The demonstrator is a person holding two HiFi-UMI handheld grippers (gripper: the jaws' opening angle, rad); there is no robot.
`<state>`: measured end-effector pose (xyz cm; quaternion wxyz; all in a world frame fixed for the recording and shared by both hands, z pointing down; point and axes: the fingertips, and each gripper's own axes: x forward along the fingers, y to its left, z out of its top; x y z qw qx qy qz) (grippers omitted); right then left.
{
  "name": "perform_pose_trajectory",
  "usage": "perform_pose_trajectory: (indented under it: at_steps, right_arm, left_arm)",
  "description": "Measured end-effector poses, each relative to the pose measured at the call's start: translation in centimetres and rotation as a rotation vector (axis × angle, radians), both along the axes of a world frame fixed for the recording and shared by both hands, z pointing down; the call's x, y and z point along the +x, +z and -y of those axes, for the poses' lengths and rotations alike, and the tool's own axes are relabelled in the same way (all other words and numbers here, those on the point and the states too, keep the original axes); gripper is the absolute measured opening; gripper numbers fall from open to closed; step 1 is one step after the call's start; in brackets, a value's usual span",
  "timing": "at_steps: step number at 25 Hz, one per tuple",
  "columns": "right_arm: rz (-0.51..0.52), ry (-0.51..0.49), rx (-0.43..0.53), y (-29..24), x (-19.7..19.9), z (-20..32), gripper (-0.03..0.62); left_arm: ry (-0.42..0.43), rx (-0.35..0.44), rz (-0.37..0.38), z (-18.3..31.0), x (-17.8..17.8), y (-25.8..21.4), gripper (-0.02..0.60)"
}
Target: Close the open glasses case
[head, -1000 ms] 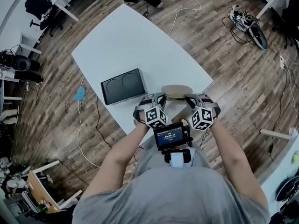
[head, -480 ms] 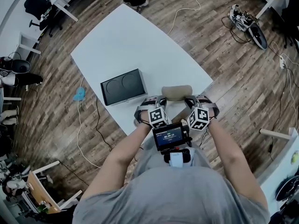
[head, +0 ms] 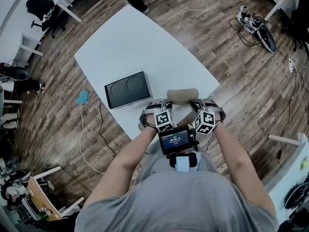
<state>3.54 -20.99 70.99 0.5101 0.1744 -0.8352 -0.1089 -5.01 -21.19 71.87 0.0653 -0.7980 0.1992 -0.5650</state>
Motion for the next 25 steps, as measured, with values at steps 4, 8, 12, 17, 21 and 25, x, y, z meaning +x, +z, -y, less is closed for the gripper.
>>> perform_pose_trajectory:
  at_steps: [4,8,12,17,21,25]
  right_arm:
    - [0.008,0.007,-0.006,0.2,0.0,-0.1,0.046]
    - [0.016,0.012,0.001,0.4,0.0,-0.2,0.046]
    - [0.03,0.026,-0.006,0.0,0.0,-0.2,0.046]
    - [-0.027,0.006,-0.017,0.6,0.1,-0.4,0.046]
    - [-0.038,0.001,0.005,0.7,0.0,-0.5,0.046]
    - [-0.004,0.018,-0.008,1.2,0.4,-0.6,0.046]
  left_arm:
    - [0.001,0.001,0.009,-0.1,-0.1,0.2,0.048]
    - [0.006,0.004,0.012,-0.2,0.0,0.3,0.048]
    - [0.01,0.002,0.02,-0.3,-0.1,0.2,0.048]
    - [0.021,-0.005,0.029,-0.3,-0.2,0.5,0.048]
    - [0.028,-0.026,0.053,-0.6,-0.5,1.0,0.048]
    - [0.024,-0.026,0.06,-0.5,-0.4,1.0,0.048]
